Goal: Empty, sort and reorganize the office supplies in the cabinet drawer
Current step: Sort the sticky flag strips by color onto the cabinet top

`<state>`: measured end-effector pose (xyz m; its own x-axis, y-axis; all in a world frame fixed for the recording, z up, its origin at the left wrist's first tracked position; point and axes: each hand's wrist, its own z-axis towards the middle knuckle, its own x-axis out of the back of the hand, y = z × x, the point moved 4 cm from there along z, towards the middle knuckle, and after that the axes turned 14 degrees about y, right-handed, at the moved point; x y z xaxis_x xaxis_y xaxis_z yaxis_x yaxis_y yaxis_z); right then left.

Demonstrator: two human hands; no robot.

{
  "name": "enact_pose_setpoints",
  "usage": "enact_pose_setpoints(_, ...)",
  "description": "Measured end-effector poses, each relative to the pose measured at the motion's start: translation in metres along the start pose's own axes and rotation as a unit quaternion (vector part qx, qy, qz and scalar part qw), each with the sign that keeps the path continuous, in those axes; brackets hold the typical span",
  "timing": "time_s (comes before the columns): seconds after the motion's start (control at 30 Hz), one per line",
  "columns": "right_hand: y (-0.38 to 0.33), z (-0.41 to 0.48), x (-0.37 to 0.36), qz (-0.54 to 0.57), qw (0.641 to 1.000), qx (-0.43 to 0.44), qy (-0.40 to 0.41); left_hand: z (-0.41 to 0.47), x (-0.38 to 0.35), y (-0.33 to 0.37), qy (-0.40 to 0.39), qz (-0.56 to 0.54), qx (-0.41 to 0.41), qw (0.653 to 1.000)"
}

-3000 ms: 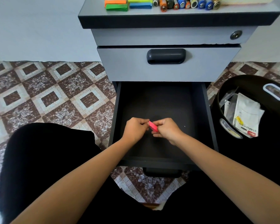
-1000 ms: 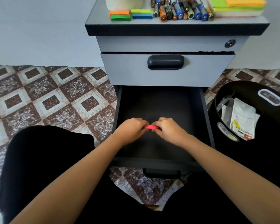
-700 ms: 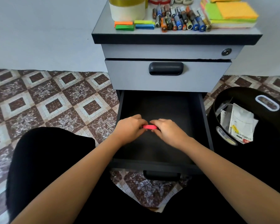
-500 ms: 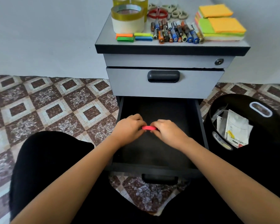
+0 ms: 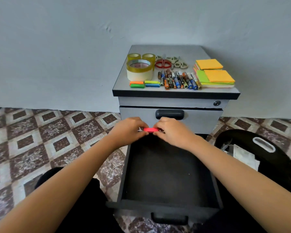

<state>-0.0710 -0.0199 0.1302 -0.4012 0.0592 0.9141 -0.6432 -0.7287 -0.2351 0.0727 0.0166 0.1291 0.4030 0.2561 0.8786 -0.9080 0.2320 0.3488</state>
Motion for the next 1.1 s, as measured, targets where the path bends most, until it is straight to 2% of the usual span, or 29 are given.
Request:
enact_pose_setpoints(0.53,-0.036,0.107,0.071,-0.053,0.995,0.049,0.071,0.062,0.106,-0.027,0.102,-0.015,-0.001,0.995)
enact_pose_setpoints(0.9,-0.047,0.154,0.052,-0.068,0.991,0.018,0.116,0.075,0.116,-0.07,0.139,0.005,0.022,0.99)
enact_pose_setpoints(1.1,-0.045,0.159,0.032,-0.08,0.992,-0.009,0.092,0.076,0.104,-0.083,0.129,0.013,0.028,0.991)
